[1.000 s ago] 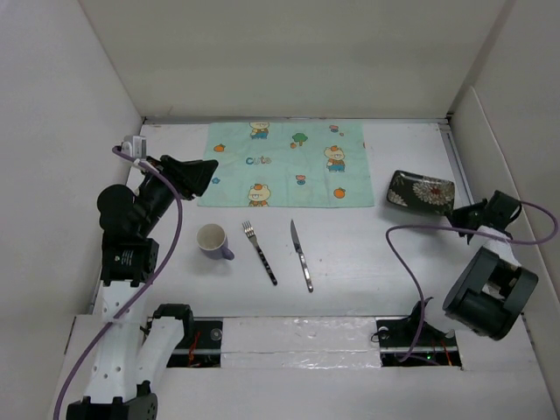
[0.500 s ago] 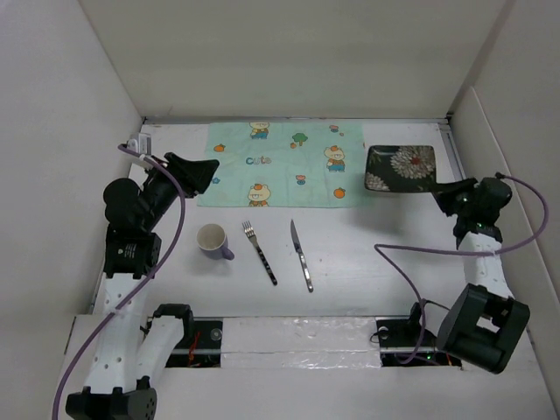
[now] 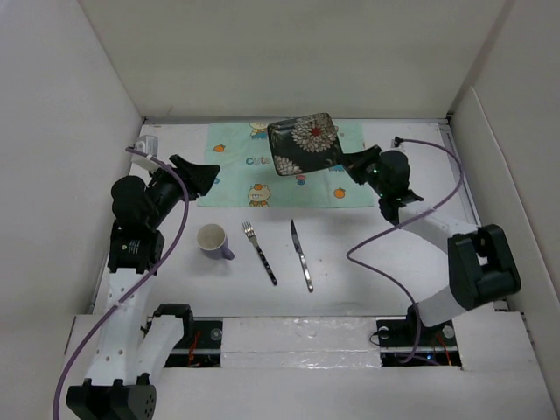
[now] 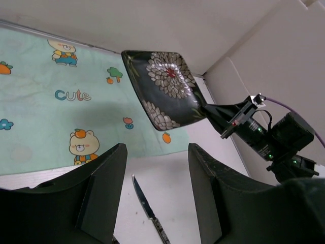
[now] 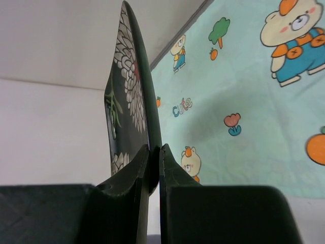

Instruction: Set the dinner table for one person

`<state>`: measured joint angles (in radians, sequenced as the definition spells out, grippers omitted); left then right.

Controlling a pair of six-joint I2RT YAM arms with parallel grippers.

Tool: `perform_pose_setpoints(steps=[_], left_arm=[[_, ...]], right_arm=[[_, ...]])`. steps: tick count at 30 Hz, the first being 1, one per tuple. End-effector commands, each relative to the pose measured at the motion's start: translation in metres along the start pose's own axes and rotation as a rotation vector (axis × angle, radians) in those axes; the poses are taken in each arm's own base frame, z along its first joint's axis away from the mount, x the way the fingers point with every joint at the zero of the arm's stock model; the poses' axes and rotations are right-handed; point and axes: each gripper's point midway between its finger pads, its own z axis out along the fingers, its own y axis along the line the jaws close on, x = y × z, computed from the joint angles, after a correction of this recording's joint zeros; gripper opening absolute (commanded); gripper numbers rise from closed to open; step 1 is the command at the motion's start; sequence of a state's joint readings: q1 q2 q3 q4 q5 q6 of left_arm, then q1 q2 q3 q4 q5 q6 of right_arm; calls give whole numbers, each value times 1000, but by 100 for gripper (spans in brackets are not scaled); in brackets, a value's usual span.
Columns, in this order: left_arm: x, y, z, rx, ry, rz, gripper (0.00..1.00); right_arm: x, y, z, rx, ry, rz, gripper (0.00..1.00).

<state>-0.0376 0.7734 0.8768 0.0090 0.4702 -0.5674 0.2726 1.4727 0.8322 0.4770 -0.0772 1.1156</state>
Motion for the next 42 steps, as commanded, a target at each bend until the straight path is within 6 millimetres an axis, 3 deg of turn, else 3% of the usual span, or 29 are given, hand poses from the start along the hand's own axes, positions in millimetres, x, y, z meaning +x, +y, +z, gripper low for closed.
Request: perform_pose_setpoints(steps=[1,3,4,9,11,14,18,25,35,36,37,39,41,42], left_arm=[[3,5,-6,-15,-16,35,48],[9,13,-9,-51,-8,33,48],[10,14,-11,-55,-10,36,48],[21,27,-11,-93,18,47,48],[25,31,-9,-100,28,46,48],[28,31,-7,-91,39,38,48],[28,31,-6,-91,44,36,48],[30,31,-6,-87,47,36,48],[31,35,-6,-91,49,24,48],[32,34,-6,-88,49,24,48],[31,33,-6,-85,46,24,48],[30,33,-6,-84,43,26,48],[30,37,-5,-97,41,20,48],[30,37,-5,-97,41,20,48]], right_arm=[[-66,106,9,-326,-290,105,0],[-60,111,17,-344,-300,134,0],[-58,99,27,-320,-306,145,0],[-45,88,48,-313,-332,208,0],[-28,79,59,-289,-313,214,0],[-19,79,68,-289,-307,229,0],[-4,64,85,-255,-281,227,0],[26,38,100,-211,-230,248,0],[48,2,105,-130,-193,280,0],[52,-4,103,-115,-180,279,3],[54,-8,102,-103,-175,278,17],[58,-10,100,-92,-150,269,29],[63,-25,99,-38,-119,246,44],[63,-25,99,-38,-119,246,45]])
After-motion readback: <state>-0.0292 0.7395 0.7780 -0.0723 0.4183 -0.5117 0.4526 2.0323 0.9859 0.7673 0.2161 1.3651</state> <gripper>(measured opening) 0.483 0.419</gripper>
